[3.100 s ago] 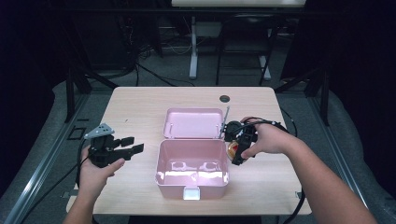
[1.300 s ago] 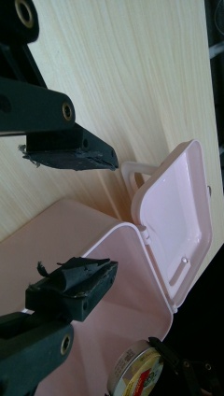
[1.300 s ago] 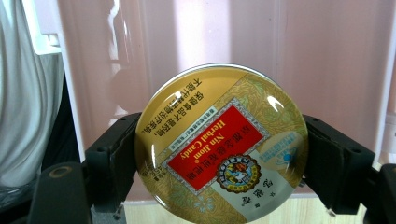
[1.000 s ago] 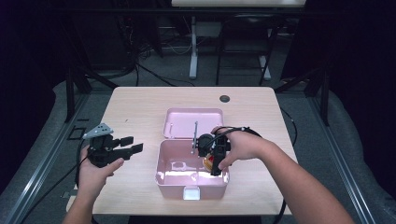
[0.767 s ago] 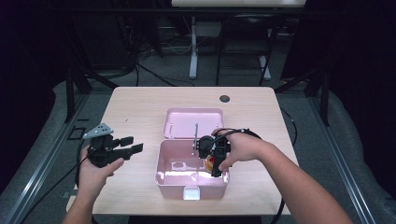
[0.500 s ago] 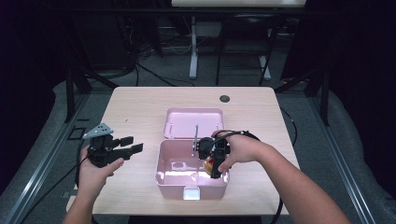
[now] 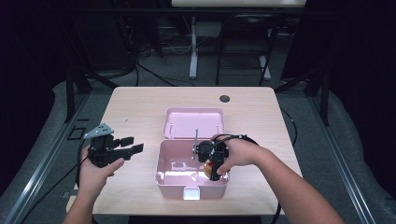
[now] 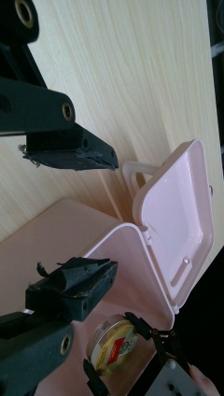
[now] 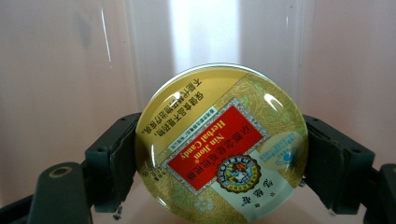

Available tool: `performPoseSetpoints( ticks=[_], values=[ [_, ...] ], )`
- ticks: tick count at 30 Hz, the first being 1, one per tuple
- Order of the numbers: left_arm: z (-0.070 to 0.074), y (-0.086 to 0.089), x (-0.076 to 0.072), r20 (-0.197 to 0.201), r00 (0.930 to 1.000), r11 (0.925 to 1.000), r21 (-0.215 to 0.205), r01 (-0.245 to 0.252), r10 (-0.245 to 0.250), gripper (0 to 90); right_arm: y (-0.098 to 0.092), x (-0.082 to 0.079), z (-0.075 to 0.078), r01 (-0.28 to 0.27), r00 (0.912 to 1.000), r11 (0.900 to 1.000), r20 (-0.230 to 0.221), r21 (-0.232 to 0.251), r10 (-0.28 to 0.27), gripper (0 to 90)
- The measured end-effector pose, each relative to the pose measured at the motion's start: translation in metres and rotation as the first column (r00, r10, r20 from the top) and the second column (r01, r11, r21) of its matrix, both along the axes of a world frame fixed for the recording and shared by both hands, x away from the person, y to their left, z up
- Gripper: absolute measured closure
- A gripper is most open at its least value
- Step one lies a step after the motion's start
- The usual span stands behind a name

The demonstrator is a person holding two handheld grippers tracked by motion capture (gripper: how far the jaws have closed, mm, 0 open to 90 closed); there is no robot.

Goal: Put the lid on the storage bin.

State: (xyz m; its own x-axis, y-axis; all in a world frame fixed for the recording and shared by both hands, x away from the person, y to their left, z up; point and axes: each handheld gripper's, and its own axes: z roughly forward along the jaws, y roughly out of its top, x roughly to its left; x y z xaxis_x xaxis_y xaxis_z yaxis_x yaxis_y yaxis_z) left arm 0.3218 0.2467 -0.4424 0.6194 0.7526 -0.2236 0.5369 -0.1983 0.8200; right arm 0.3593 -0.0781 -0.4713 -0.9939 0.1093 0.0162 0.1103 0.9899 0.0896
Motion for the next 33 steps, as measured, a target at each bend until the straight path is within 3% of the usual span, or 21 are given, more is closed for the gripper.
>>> performPoseSetpoints(
  ticks=[7, 21, 33],
  values=[
    [-0.001, 0.0, 0.001, 0.001, 1.0, 1.0, 0.0, 0.004, -0.004, 44.0, 0.0, 0.001, -0.009, 0.004, 1.0, 1.0, -0.001, -0.007, -0.004, 19.5],
    [-0.002, 0.0, 0.001, 0.0, 1.0, 1.0, -0.003, -0.003, 0.003, 44.0, 0.004, 0.0, -0.016, -0.001, 0.9999, 0.999, 0.015, -0.041, 0.002, 19.5],
    [-0.001, 0.0, 0.001, 0.0, 1.0, 1.0, -0.004, -0.004, 0.004, 44.0, 0.008, 0.0, -0.017, -0.008, 0.9996, 0.999, 0.026, -0.042, 0.009, 19.4]
  ],
)
